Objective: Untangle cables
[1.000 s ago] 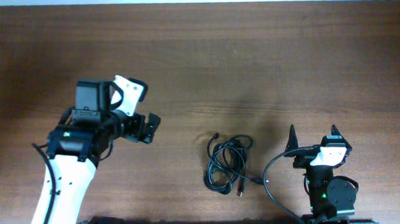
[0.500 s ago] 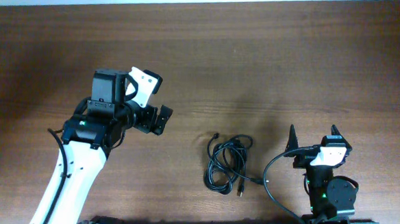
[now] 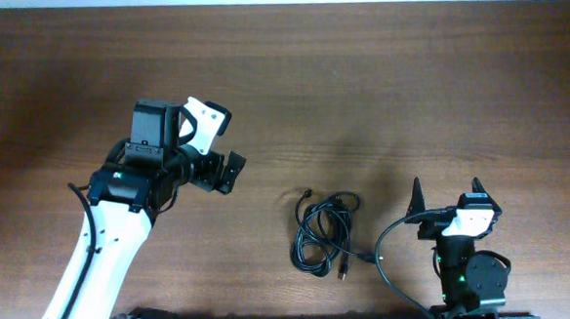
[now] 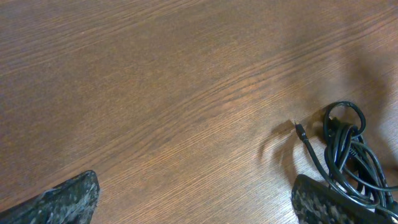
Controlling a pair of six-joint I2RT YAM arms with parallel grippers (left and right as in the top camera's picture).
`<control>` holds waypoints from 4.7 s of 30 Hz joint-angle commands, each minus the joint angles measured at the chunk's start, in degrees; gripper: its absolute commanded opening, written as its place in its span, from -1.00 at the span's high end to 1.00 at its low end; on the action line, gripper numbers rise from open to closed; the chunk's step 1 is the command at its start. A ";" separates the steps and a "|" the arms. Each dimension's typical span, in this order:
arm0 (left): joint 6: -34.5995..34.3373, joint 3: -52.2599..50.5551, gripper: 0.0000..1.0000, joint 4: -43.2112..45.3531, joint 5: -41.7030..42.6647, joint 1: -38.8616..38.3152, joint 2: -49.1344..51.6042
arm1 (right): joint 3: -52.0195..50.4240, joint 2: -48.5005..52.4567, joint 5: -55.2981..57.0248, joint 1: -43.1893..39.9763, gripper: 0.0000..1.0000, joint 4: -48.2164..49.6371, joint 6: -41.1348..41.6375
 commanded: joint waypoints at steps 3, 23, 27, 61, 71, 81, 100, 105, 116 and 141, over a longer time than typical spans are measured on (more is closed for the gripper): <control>-0.26 1.01 -0.98 0.09 0.02 -0.22 0.09 | 1.42 -0.28 -7.10 -0.33 -0.97 -0.85 0.79; -0.28 1.01 -0.98 1.27 -3.08 -0.22 0.09 | 43.32 62.40 -50.64 -0.31 -0.99 -27.32 -2.29; -0.28 1.01 -0.98 0.83 -2.86 -0.22 0.09 | 43.30 68.35 -55.41 6.97 -0.82 -29.97 -5.42; -0.28 1.01 -0.98 0.22 -3.50 -0.22 0.09 | 42.97 88.39 -39.06 30.42 0.92 -21.84 0.48; -0.31 1.03 -0.98 5.73 20.52 -0.22 0.09 | 50.40 65.37 -24.44 30.38 0.92 -22.99 -1.73; -0.26 1.03 -0.98 9.70 41.53 -0.26 0.09 | 50.40 62.14 -12.37 30.38 0.92 1.64 -0.57; -0.35 1.03 1.00 17.97 29.42 4.09 0.09 | 50.40 60.94 -32.89 30.38 0.92 7.67 3.91; -1.57 1.03 1.00 17.97 29.46 13.11 0.09 | 50.40 54.90 -32.68 30.38 0.56 9.29 3.89; 0.85 1.03 1.00 21.27 51.89 13.29 0.09 | 50.40 54.73 -8.11 30.38 -0.19 -3.04 3.89; 2.27 1.01 1.00 36.41 70.95 8.72 0.09 | 50.40 54.80 -34.40 30.45 0.22 2.47 6.91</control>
